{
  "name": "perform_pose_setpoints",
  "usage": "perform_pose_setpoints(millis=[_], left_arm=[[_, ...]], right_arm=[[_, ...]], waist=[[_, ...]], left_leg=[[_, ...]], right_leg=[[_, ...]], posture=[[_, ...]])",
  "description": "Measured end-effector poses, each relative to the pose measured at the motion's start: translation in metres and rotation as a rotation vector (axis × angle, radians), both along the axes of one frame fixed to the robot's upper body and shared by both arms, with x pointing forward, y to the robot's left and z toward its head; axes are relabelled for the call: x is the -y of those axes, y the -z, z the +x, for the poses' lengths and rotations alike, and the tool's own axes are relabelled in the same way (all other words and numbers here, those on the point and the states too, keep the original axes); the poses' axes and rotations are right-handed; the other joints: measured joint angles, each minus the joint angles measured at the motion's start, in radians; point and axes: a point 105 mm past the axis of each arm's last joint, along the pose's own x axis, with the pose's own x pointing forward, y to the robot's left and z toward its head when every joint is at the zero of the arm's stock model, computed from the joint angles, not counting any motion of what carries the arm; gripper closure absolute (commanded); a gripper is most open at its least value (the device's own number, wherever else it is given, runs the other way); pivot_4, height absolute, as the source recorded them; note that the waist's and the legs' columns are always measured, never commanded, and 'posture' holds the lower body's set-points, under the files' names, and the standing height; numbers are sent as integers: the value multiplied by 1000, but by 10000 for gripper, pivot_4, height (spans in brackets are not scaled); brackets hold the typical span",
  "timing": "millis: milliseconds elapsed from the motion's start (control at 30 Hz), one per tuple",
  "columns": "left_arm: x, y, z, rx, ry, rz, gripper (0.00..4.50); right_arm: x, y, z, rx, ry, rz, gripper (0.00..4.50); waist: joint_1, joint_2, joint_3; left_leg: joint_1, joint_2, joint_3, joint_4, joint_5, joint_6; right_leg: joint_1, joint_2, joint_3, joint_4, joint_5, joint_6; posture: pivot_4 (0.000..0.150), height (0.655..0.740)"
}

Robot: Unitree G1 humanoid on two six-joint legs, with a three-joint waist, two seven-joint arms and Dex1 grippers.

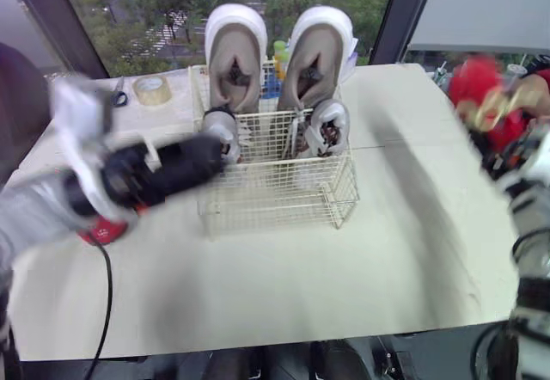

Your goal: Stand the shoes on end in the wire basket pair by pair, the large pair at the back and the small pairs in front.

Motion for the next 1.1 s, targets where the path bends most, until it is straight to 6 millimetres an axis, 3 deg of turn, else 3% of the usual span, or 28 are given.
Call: perform_pose_setpoints(millis=[33,67,133,167,333,400,767,1033,1067,1100], left_arm=[[-3,-17,7,32,-18,-66,0],[-6,-30,16,45,-36,-122,0],[-11,-49,40,25,-72,-239,0],[-11,-54,49,11,-75,-266,0],[3,-72,50,57,16,-219,0],[8,-75,46,81,57,-179,0],[35,-60,44,65,235,-11,0],[39,-50,53,18,239,29,38661],[38,-49,54,15,232,30,42516],[38,-49,54,17,228,33,42947]], right_arm=[[-21,-37,-13,108,-63,-66,26988],[-39,-62,-25,189,-123,-117,26988],[-79,-93,-45,288,-273,-202,26988],[-98,-98,-49,294,-349,-240,26988],[-168,-82,-60,212,-633,-468,26988],[-185,-72,-63,190,-701,-559,26988],[-205,-48,-51,192,-724,-762,26988],[-211,-44,-50,204,-727,-797,26988],[-211,-44,-51,207,-725,-805,26988],[-211,-43,-51,208,-723,-810,26988]], waist=[[1,-3,-1],[2,-7,-3],[0,-18,-6],[-1,-21,-5],[-6,-24,-3],[-1,-24,-3],[-7,-25,-2],[-8,-25,-2],[-8,-25,-2],[-9,-25,-2]], left_leg=[[1,0,-1,-1,0,0],[1,1,-2,-2,0,-1],[2,2,-3,-2,0,-2],[0,1,-2,-2,0,-1],[-2,-1,0,1,-2,3],[-2,-1,0,1,-2,3],[-1,0,0,1,-1,1],[-1,0,0,1,-1,1],[-1,0,0,1,-1,1],[-1,0,0,1,-1,1]], right_leg=[[1,1,0,0,0,1],[2,2,-1,1,0,2],[3,3,-1,1,-1,2],[3,3,-1,0,-1,2],[3,1,1,-2,0,5],[3,0,1,-3,0,5],[2,0,1,0,0,5],[1,0,1,0,0,5],[1,0,1,0,0,5],[1,0,1,0,0,5]], posture=[[1500,7400],[1500,7400],[1500,7400],[1500,7400],[1500,7400],[1500,7400],[1500,7400],[1500,7400],[1500,7400],[1500,7400]])
